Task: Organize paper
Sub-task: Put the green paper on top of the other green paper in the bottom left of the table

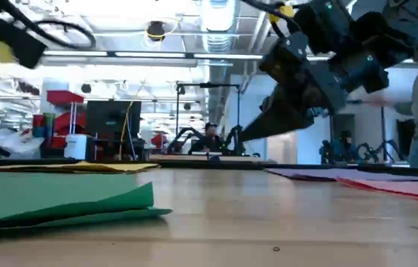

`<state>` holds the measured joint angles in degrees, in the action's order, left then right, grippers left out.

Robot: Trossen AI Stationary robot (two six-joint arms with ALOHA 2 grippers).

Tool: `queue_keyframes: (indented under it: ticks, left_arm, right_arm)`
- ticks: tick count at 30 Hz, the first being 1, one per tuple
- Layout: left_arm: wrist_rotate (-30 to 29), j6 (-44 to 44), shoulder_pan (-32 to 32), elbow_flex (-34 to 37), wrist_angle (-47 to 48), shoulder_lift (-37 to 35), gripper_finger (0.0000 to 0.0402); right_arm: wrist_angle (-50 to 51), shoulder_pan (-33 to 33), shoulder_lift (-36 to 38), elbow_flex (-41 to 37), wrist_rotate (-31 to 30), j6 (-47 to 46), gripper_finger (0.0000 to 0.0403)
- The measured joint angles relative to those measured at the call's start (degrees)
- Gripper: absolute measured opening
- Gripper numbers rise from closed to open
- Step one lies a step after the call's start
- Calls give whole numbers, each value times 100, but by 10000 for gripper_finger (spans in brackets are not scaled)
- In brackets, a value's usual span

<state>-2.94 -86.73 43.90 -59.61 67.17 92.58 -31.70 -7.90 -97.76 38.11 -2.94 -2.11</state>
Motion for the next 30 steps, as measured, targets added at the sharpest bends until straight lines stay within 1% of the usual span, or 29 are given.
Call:
queue_keyframes:
  ticks: [3, 6, 9, 12, 15, 20, 24, 27, 30]
  left_arm:
    - [258, -364, 473, 16, -39, 45, 0]
    - [456, -839, 856, 124, 2, 45, 0]
    - [775, -1299, 1172, 308, 5, 43, 0]
    - [958, -1628, 1371, 602, -169, 43, 0]
    - [933, -1754, 1420, 879, -445, 43, 0]
    - [773, -1749, 1407, 1231, -766, 41, 0]
    - [802, -1752, 1398, 1467, -979, 8, 0]
    - [799, -1782, 1398, 1533, -986, 15, 0]
    - [757, -1757, 1398, 1543, -978, 19, 0]
  right_arm:
    - [80, 2, 0, 233, 7, 141, 0]
    - [468, 72, -26, 548, 24, 302, 0]
    - [896, 186, -226, 968, 38, 352, 0]
    - [1121, 293, -655, 1441, 289, 492, 0]
    - [1283, 365, -1203, 1974, 412, 562, 0]
    - [1711, 480, -2033, 2856, 416, 703, 0]
    - [1886, 534, -2648, 3511, 417, 811, 0]
    - [2164, 550, -3040, 3957, 433, 819, 0]
    - [2205, 579, -3335, 4320, 443, 817, 0]
